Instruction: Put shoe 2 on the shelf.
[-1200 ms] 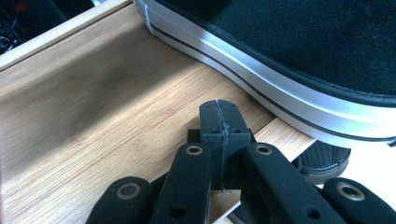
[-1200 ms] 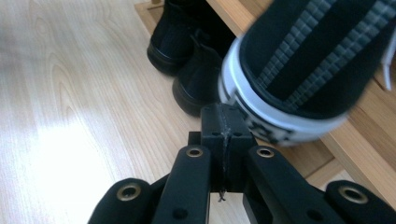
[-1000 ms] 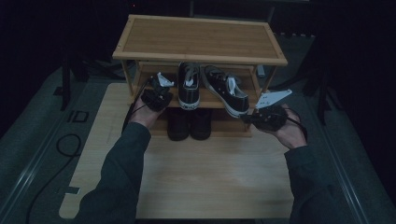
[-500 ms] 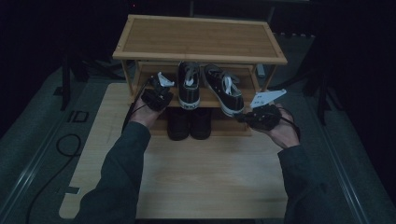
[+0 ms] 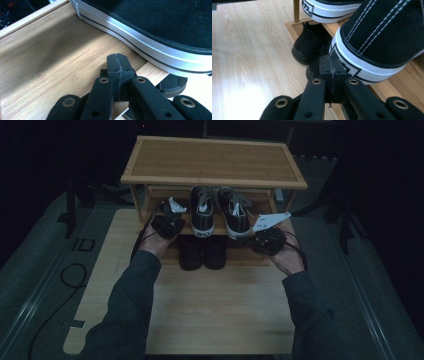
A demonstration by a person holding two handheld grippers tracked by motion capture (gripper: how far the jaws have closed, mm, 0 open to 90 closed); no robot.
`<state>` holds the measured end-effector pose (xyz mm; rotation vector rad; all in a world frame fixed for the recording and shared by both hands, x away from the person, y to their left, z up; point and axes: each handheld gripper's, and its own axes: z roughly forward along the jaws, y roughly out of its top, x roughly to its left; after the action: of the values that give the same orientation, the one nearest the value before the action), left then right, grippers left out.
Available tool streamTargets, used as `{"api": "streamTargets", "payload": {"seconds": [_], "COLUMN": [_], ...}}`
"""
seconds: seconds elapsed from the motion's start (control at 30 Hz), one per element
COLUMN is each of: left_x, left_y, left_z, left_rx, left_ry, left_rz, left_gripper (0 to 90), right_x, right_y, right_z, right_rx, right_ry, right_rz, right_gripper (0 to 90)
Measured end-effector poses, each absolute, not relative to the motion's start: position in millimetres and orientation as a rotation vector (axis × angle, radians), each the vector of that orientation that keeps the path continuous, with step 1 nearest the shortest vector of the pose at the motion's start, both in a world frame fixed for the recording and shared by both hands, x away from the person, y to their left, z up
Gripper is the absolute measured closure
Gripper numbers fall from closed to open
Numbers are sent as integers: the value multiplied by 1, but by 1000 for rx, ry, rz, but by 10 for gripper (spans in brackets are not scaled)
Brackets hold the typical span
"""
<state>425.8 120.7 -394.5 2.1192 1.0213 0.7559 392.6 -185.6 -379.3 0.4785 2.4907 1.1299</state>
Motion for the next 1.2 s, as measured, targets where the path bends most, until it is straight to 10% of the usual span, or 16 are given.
{"api": "streamTargets", "payload": {"seconds": [1.2], "left_x": [425], "left_y": [121], "left_z": [-395], "left_rx": [2109], "left_ry": [1022], "left_rz": [755], "left_gripper": [900], "right_x": [403], "right_y": [-135], "right_z": [-391], "right_rx": [468], "right_ry": [2468], "right_rz": [1051], "right_gripper": [900]}}
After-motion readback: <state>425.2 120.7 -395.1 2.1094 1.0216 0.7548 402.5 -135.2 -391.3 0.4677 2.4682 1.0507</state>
